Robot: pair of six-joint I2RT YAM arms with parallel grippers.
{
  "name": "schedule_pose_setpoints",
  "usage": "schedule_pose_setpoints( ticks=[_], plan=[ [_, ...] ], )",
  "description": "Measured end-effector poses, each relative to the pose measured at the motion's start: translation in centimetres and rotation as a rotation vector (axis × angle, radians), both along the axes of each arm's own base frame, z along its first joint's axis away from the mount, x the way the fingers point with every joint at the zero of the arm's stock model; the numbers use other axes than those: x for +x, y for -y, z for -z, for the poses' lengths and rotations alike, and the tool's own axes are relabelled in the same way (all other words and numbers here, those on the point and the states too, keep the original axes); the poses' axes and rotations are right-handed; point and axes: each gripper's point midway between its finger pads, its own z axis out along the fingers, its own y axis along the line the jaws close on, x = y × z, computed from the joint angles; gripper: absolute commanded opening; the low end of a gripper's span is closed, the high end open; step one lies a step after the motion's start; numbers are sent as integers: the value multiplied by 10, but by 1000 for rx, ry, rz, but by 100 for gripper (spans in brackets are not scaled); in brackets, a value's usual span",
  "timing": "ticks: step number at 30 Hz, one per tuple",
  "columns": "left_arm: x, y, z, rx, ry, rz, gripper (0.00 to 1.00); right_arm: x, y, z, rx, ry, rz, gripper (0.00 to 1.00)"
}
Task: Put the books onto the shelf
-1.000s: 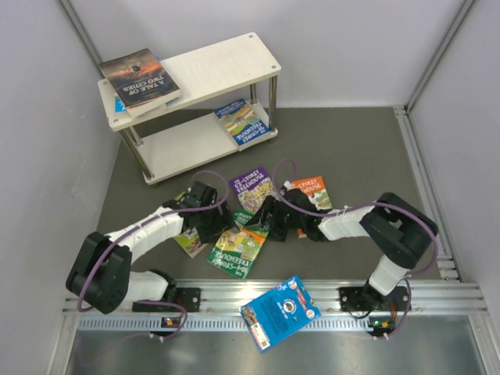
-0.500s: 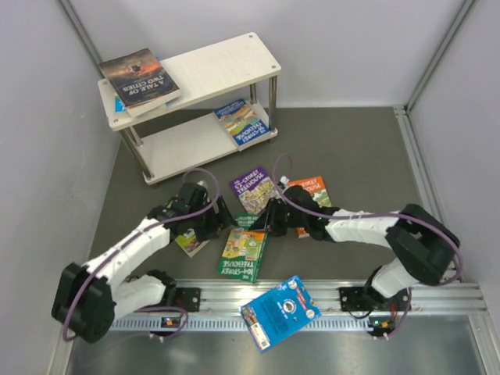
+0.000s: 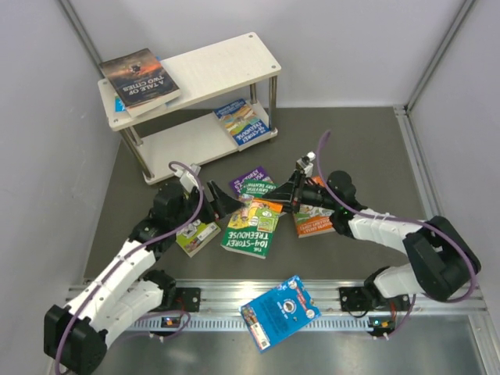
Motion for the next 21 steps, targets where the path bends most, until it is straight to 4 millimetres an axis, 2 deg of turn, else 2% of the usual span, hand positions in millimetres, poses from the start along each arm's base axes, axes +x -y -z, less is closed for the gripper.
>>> schedule_pose_setpoints(
  ticks=[3,6,9,10,12,13,14,15,16,17,18,19,21],
  plan=[
    [5,13,-7,-99,5,37,87,6,5,-5,74,-32,-12,0],
    [7,25,-14,-184,-8,81,76,14,6,-4,119,-91,-21,0],
    [5,37,-17,-243,-43,149,59,19,7,3,132,-142,-27,0],
    [5,39,-18,-257,-53,162,46,19,7,4,132,-145,-33,0],
    [5,42,-25,-294,-58,180,33,22,9,7,130,-151,-42,0],
    [5,43,-30,-308,-51,186,20,23,9,7,131,-149,-53,0],
    [5,44,-34,-318,-48,190,0,24,8,7,132,-143,-62,0],
    [6,44,-37,-320,-41,186,0,26,8,5,135,-130,-68,0],
    [8,44,-39,-318,-35,181,0,28,9,2,139,-118,-75,4],
    [10,44,-42,-314,-28,177,0,30,9,-1,143,-105,-79,20],
    [11,44,-44,-308,-17,175,0,31,9,-4,145,-87,-83,70],
    [13,44,-47,-297,-7,175,0,34,11,-7,149,-82,-81,82],
    [20,43,-42,-239,-4,150,0,45,16,-14,147,-41,-50,97]
  ],
)
